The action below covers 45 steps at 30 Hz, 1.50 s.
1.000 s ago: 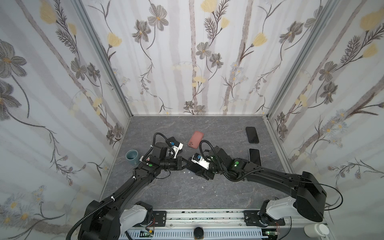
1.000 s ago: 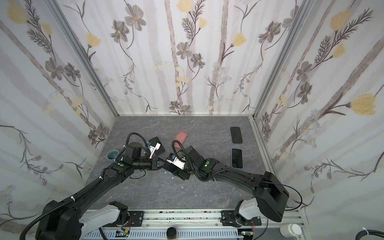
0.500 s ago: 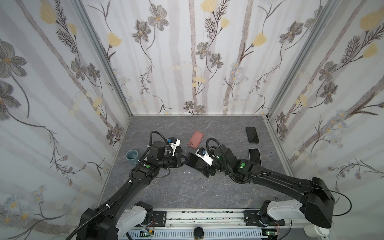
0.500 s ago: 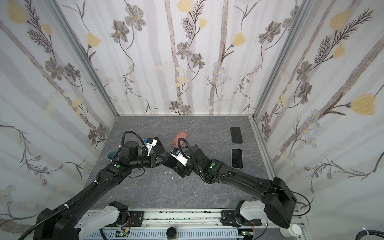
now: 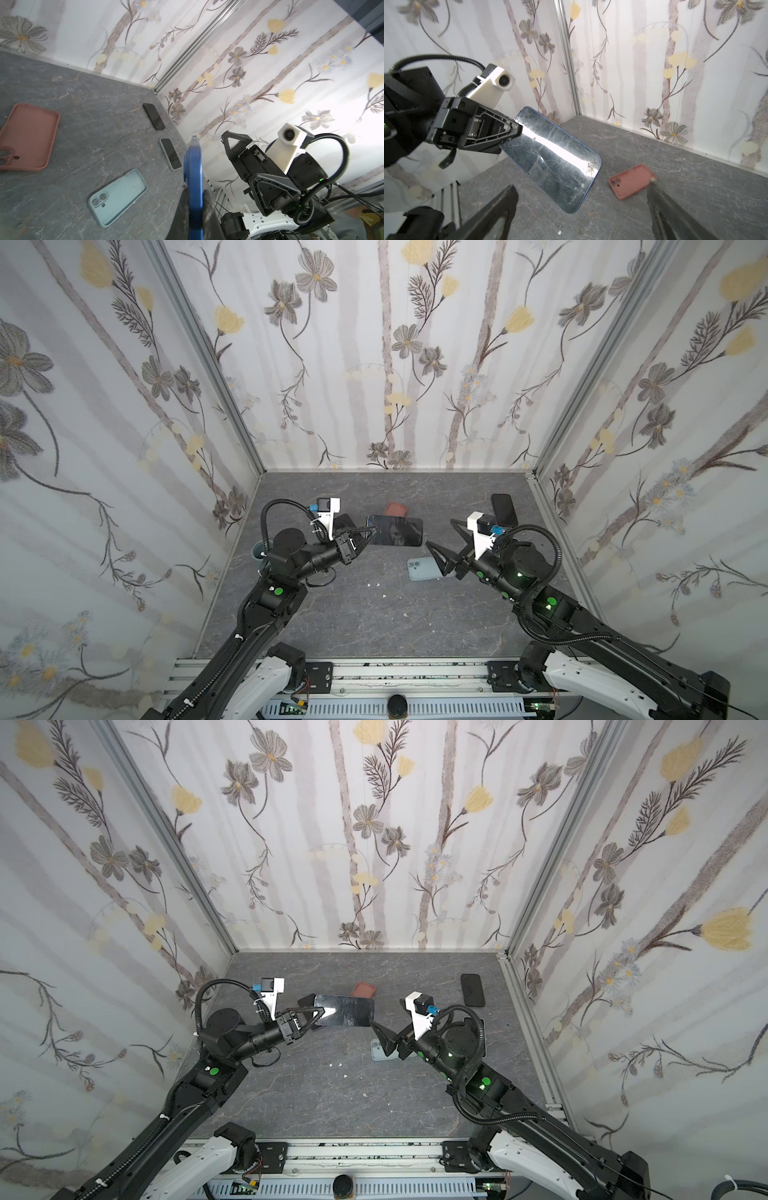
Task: Put the phone into the phone case
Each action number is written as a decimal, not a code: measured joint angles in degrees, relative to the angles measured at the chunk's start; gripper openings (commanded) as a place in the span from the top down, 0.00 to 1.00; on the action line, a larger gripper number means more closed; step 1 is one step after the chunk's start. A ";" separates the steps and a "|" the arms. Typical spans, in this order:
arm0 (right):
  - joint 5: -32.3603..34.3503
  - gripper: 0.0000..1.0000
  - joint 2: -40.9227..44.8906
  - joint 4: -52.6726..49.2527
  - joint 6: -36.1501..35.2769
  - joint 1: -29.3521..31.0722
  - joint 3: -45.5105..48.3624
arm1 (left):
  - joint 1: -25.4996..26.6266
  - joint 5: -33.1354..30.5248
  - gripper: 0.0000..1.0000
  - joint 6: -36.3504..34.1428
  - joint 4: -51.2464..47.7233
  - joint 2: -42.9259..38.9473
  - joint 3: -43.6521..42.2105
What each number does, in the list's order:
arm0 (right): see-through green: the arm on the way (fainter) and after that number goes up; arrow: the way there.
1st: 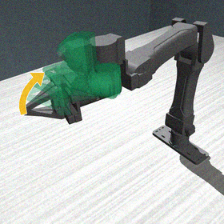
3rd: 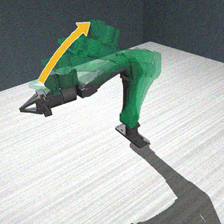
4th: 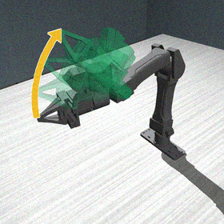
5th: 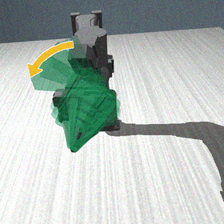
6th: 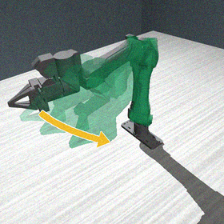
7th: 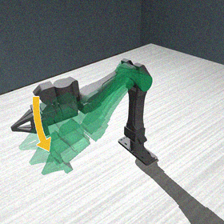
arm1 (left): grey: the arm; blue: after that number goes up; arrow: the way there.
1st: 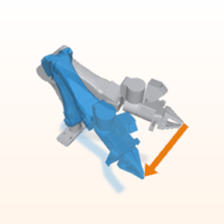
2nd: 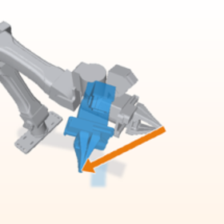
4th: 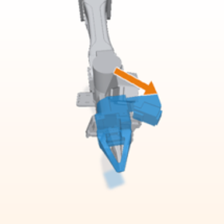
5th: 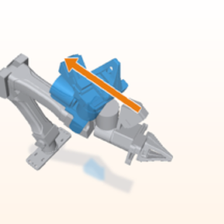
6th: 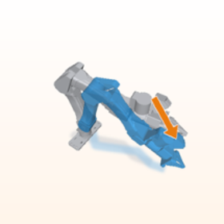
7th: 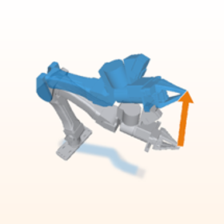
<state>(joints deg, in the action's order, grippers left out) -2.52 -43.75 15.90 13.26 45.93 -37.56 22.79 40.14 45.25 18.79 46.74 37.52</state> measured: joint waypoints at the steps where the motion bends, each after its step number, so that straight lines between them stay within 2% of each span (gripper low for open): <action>1: -1.51 0.21 0.83 0.57 1.51 -1.03 0.07 | 0.00 0.50 1.00 0.68 2.03 -0.13 -0.17; 5: -9.11 0.31 1.75 2.03 6.14 -4.02 -0.22 | 0.00 3.41 1.00 3.34 9.49 -0.37 -1.11; 9: -16.85 0.34 0.20 3.21 10.01 -5.31 -2.03 | 0.04 5.60 1.00 5.79 15.65 -0.26 -2.10; 13: -22.29 0.53 -1.73 4.52 11.80 -5.55 -2.73 | 0.07 7.54 1.00 7.50 20.65 -0.17 -3.26; 17: -25.77 0.55 -3.56 6.60 13.55 -5.90 -2.78 | 0.11 8.37 1.00 8.76 23.98 -0.33 -4.31; 18: -26.36 0.58 -3.87 7.10 13.94 -5.92 -2.86 | 0.11 8.59 1.00 8.98 24.63 -0.48 -4.52; 20: -28.39 0.71 -4.37 8.52 14.99 -5.90 -3.04 | 0.13 9.55 1.00 9.31 25.97 -1.01 -4.90; 22: -29.92 0.77 -4.72 10.12 16.28 -5.97 -3.32 | 0.15 10.03 1.00 9.42 27.28 -1.62 -4.92; 29: -35.69 0.77 -5.73 15.39 20.20 -5.99 -3.41 | 0.17 10.95 1.00 8.46 28.15 -3.52 -4.92; 34: -36.87 0.81 -6.73 17.25 23.12 -5.99 -3.41 | 0.31 10.91 1.00 7.17 28.04 -3.80 -5.05; 39: -37.64 0.79 -7.48 18.47 25.29 -5.99 -3.39 | 0.31 10.82 1.00 5.97 27.50 -4.02 -5.25; 45: -37.64 0.82 -8.55 18.99 26.53 -5.99 -3.34 | 0.31 10.43 1.00 5.22 26.32 -4.31 -5.51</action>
<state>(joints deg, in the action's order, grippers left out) -40.16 -52.29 34.89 39.79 39.94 -40.91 23.09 50.57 50.48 45.10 42.44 32.01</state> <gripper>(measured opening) 0.185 0.066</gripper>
